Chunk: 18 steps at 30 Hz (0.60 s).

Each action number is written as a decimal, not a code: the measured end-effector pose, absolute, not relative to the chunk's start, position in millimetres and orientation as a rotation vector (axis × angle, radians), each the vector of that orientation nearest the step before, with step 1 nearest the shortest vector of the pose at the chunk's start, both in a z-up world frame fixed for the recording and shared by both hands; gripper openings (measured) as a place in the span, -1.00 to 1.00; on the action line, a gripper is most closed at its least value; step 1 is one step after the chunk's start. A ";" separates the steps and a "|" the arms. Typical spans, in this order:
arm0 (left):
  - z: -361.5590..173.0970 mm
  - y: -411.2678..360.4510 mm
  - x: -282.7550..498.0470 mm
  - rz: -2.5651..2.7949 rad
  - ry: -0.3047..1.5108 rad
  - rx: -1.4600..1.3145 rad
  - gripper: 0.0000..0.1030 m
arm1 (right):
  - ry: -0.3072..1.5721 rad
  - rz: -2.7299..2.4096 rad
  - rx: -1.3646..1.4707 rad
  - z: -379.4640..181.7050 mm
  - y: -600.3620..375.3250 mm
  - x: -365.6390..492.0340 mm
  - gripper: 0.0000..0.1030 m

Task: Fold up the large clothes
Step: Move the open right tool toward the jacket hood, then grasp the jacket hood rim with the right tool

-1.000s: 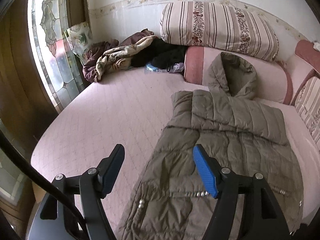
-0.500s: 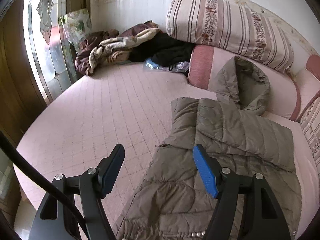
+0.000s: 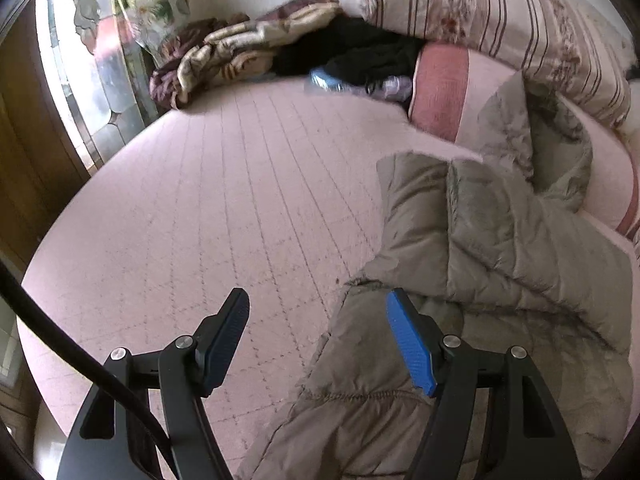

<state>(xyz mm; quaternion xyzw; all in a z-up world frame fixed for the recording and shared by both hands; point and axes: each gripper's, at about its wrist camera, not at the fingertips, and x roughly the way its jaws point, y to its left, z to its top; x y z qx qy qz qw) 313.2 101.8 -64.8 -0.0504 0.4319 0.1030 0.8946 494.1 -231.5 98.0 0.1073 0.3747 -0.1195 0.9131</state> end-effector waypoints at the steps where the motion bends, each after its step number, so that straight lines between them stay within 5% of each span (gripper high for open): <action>1: -67.6 101.1 315.5 0.215 0.902 -0.103 0.37 | 0.776 -0.242 0.226 93.5 -229.6 500.7 0.51; 18: -105.5 92.2 348.1 0.134 1.007 -0.121 0.37 | 0.780 -0.189 0.521 32.1 -214.8 665.3 0.56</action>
